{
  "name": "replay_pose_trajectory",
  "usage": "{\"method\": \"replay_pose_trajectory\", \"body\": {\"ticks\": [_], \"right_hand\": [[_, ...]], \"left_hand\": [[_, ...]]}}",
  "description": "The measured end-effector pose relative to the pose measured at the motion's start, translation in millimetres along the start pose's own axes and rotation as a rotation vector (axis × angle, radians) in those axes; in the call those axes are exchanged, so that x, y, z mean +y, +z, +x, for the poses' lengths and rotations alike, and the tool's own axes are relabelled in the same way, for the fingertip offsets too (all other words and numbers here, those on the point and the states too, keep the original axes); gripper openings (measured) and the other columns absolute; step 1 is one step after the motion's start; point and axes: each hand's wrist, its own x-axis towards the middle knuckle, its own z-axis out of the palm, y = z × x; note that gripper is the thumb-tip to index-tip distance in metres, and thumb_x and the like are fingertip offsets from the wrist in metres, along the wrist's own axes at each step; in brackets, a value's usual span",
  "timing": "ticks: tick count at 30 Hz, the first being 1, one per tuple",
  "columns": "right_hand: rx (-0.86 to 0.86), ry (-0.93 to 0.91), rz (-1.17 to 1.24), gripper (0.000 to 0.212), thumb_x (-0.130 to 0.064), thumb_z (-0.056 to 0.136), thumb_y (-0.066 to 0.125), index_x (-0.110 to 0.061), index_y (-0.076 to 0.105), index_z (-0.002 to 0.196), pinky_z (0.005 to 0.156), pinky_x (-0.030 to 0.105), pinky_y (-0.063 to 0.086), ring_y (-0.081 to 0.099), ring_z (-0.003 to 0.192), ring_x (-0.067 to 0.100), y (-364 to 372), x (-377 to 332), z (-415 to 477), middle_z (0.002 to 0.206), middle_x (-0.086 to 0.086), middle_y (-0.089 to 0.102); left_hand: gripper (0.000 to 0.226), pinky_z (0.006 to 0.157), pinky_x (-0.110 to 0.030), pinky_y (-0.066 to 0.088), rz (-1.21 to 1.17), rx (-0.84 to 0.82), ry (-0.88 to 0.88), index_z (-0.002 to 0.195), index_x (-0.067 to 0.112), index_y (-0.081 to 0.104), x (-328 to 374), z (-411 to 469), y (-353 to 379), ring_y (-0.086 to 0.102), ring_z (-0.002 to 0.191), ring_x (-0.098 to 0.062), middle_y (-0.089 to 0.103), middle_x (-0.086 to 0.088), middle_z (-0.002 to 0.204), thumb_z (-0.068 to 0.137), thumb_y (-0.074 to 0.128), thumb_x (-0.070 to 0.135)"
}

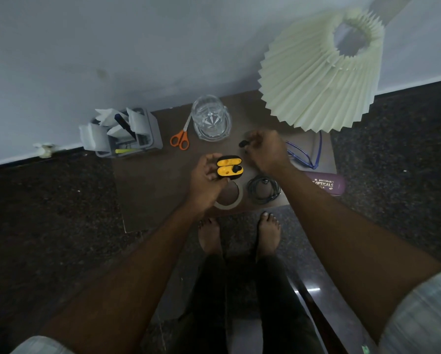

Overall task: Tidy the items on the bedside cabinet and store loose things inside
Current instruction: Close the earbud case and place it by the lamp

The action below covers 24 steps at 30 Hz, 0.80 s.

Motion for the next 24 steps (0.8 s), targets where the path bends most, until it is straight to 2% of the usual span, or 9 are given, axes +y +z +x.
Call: {"method": "replay_pose_trajectory", "body": {"ticks": [2, 6, 8, 12, 14, 18, 21, 24], "right_hand": [[-0.006, -0.011, -0.037, 0.027, -0.013, 0.084, 0.068, -0.011, 0.073, 0.11, 0.084, 0.035, 0.055, 0.068, 0.096, 0.025, 1.3, -1.1, 0.3, 0.097, 0.007, 0.074], [0.017, -0.055, -0.13, 0.028, -0.017, 0.086, 0.07, -0.009, 0.069, 0.113, 0.071, 0.029, 0.046, 0.067, 0.094, 0.028, 6.4, -0.8, 0.2, 0.097, 0.011, 0.072], [0.024, -0.053, -0.142, 0.03, -0.019, 0.088, 0.071, -0.009, 0.067, 0.117, 0.071, 0.025, 0.042, 0.066, 0.095, 0.026, 10.1, 0.1, -0.4, 0.101, 0.011, 0.071], [0.035, -0.079, -0.156, 0.026, -0.018, 0.09, 0.068, -0.011, 0.067, 0.116, 0.081, 0.034, 0.055, 0.067, 0.098, 0.025, 14.1, 0.3, -0.8, 0.106, 0.01, 0.072], [0.029, -0.104, -0.192, 0.023, -0.015, 0.091, 0.065, -0.012, 0.07, 0.114, 0.085, 0.037, 0.056, 0.068, 0.099, 0.026, 15.7, 0.3, 0.4, 0.106, 0.011, 0.073], [0.049, -0.088, -0.183, 0.016, -0.014, 0.089, 0.065, -0.011, 0.073, 0.103, 0.079, 0.033, 0.056, 0.069, 0.091, 0.026, 18.0, 1.6, 2.5, 0.097, 0.01, 0.074], [0.048, 0.048, 0.031, 0.016, -0.016, 0.086, 0.072, -0.009, 0.074, 0.1, 0.079, 0.034, 0.057, 0.07, 0.087, 0.026, 15.0, 3.0, 5.9, 0.093, 0.01, 0.074], [-0.006, 0.206, 0.537, 0.025, -0.009, 0.086, 0.074, -0.002, 0.071, 0.111, 0.082, 0.039, 0.061, 0.071, 0.086, 0.029, 7.4, -1.3, 0.6, 0.094, 0.017, 0.073]], "left_hand": [[0.058, 0.074, -0.015, 0.055, 0.004, -0.001, -0.008, 0.13, 0.0, 0.05, -1.2, 0.7, -1.9, 0.067, 0.084, -0.008, 0.066, -0.014, 0.111, 0.078, 0.065, -0.023], [0.059, 0.077, -0.019, 0.055, 0.008, -0.002, -0.01, 0.131, 0.0, 0.051, -2.9, 2.1, -5.5, 0.067, 0.086, -0.01, 0.067, -0.015, 0.113, 0.079, 0.066, -0.021], [0.058, 0.076, -0.018, 0.056, 0.015, -0.001, -0.011, 0.131, 0.001, 0.051, -4.4, 2.1, -6.3, 0.068, 0.086, -0.009, 0.068, -0.015, 0.112, 0.079, 0.068, -0.02], [0.058, 0.07, -0.011, 0.054, 0.031, -0.004, -0.027, 0.128, 0.004, 0.052, -8.0, 4.3, -7.7, 0.069, 0.076, 0.005, 0.068, -0.003, 0.1, 0.078, 0.068, -0.02], [0.058, 0.069, -0.011, 0.054, 0.036, -0.008, -0.03, 0.128, 0.005, 0.053, -9.1, 5.5, -8.4, 0.069, 0.076, 0.008, 0.068, 0.001, 0.099, 0.077, 0.069, -0.02], [0.058, 0.07, -0.011, 0.054, 0.033, -0.015, -0.029, 0.127, 0.006, 0.053, -6.9, 8.6, -9.2, 0.069, 0.077, 0.008, 0.068, -0.001, 0.1, 0.078, 0.069, -0.019], [0.056, 0.069, -0.009, 0.052, 0.026, -0.015, -0.015, 0.123, 0.009, 0.054, -3.4, 11.6, -8.9, 0.069, 0.078, 0.009, 0.068, 0.003, 0.098, 0.078, 0.068, -0.02], [0.055, 0.068, -0.011, 0.052, 0.013, -0.011, -0.014, 0.126, 0.006, 0.053, -0.4, 14.0, -7.9, 0.069, 0.078, 0.007, 0.068, 0.0, 0.1, 0.079, 0.065, -0.02]]}}
